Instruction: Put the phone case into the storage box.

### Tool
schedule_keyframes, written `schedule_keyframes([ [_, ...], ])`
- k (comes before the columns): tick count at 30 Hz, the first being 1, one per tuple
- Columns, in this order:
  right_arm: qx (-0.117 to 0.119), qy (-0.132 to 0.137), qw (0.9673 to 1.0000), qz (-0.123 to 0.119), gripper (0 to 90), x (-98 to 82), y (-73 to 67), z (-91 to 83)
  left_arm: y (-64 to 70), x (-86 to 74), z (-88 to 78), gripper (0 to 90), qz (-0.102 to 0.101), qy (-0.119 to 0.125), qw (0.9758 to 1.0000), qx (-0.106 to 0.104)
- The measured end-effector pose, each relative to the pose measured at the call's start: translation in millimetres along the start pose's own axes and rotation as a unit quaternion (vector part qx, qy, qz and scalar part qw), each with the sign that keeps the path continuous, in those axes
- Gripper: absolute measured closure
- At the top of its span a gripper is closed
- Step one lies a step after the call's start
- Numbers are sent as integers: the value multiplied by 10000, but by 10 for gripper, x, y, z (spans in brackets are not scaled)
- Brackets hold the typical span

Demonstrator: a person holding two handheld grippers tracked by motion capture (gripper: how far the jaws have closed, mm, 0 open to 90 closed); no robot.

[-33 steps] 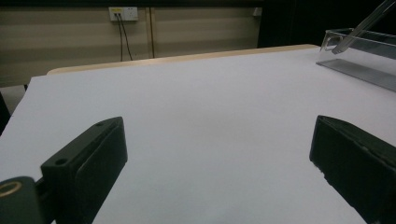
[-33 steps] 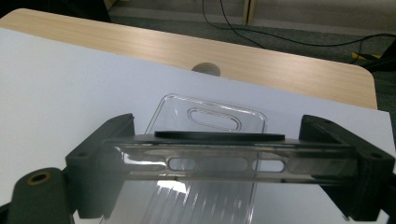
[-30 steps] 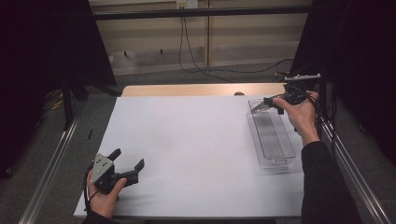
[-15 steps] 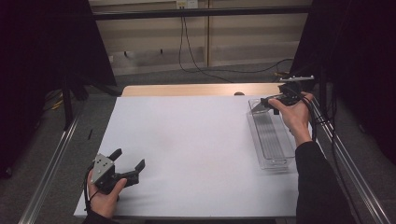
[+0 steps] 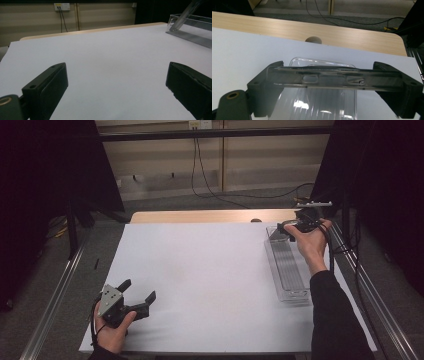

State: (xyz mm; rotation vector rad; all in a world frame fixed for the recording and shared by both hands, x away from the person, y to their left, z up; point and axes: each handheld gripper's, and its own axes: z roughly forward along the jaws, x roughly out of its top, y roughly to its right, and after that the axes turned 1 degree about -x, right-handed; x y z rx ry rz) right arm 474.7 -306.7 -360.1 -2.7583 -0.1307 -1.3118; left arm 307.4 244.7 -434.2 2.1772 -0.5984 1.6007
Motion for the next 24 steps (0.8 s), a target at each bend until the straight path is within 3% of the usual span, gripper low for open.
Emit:
schedule_keyframes([
  [14,-158,267,9994,173,113,38,-26,89,11,2,18,39,14,-10,10000,-79],
  [24,-231,299,9993,69,112,90,-70,158,12,1,23,39,13,-19,10000,-77],
])
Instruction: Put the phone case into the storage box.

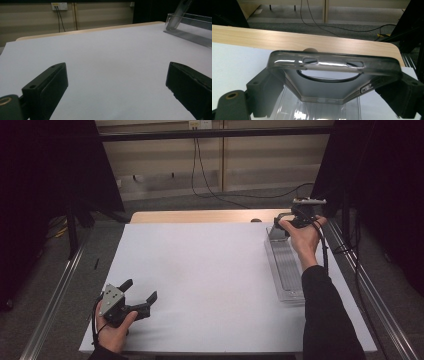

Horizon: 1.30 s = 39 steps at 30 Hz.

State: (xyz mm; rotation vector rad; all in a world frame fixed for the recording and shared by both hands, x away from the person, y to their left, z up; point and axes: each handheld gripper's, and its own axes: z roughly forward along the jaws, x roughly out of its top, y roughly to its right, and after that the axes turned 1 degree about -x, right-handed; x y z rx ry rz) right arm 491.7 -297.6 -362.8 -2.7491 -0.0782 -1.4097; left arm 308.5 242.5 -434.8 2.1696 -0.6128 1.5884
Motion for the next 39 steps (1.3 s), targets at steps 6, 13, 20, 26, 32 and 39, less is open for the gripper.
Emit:
schedule_keyframes([
  [6,-5,35,10000,-10,111,23,-3,40,8,0,6,39,35,-18,10000,-10],
  [13,-34,152,9999,66,110,27,1,80,7,2,7,39,33,-6,10000,-16],
  [20,-71,255,9996,16,107,26,-13,118,7,2,8,39,31,-9,10000,-17],
  [26,-111,293,9995,-14,107,22,-33,158,10,0,12,39,32,-8,10000,-16],
  [32,-116,279,9995,-65,104,27,-57,184,9,0,13,39,34,-6,10000,-22],
  [39,-67,296,9995,-83,87,23,-63,219,18,0,14,39,32,2,10000,-54],
])
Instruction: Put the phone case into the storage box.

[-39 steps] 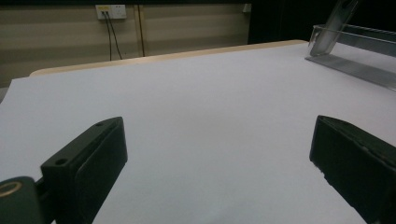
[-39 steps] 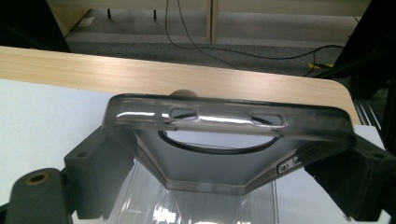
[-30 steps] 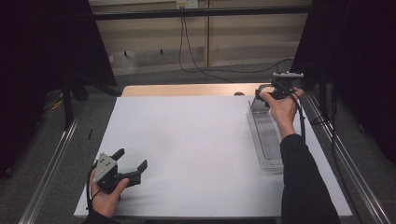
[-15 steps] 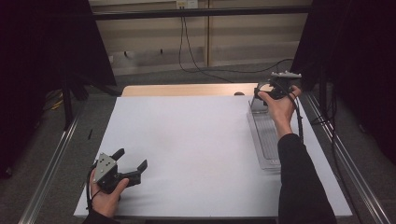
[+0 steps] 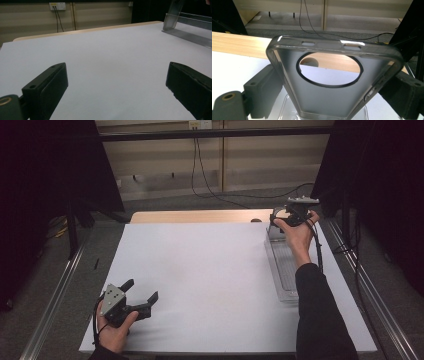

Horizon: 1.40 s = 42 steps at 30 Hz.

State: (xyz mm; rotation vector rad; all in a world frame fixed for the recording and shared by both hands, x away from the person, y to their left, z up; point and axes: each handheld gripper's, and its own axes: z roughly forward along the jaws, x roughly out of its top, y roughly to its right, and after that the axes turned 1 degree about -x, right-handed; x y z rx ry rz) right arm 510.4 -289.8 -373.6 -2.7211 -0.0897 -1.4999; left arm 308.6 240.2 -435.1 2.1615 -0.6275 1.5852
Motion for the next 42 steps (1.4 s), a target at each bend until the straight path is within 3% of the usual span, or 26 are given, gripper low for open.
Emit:
schedule_keyframes([
  [14,64,19,10000,33,78,5,34,53,-3,0,0,39,17,-10,10000,-4],
  [28,156,73,9998,-122,108,32,54,119,-3,-1,-2,39,23,-24,10000,3],
  [42,214,184,9996,3,53,36,56,114,-3,0,-1,39,28,-23,10000,-4],
])
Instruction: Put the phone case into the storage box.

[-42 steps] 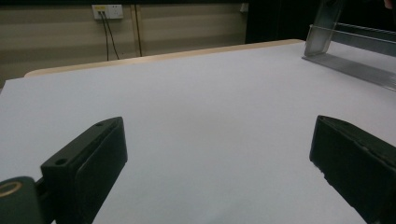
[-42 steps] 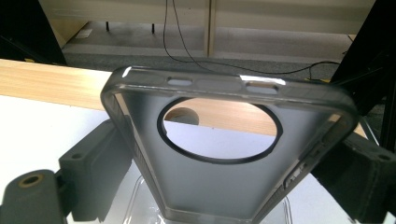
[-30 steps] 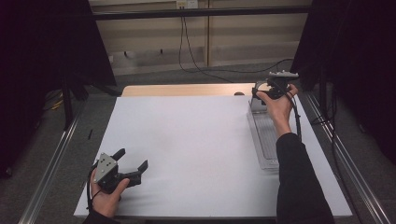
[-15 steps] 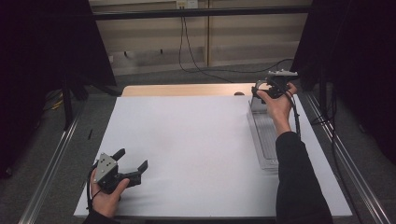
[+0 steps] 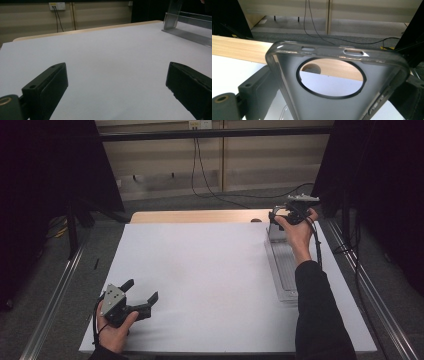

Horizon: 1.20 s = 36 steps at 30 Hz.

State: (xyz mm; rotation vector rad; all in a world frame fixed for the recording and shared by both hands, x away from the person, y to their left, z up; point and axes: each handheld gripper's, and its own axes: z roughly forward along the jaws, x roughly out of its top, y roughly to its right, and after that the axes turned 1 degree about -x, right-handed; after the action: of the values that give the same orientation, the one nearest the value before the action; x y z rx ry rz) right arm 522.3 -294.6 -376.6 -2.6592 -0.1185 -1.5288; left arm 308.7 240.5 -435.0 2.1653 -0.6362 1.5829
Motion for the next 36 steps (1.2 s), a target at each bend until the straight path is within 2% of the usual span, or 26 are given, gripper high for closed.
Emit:
schedule_keyframes([
  [9,155,116,9997,154,33,8,19,-8,0,0,1,39,16,-2,10000,4],
  [23,445,617,9969,211,6,67,36,-62,-6,0,11,39,21,-11,10000,19],
  [36,430,814,9953,284,0,88,113,-85,-6,1,34,39,-17,-29,10000,42],
])
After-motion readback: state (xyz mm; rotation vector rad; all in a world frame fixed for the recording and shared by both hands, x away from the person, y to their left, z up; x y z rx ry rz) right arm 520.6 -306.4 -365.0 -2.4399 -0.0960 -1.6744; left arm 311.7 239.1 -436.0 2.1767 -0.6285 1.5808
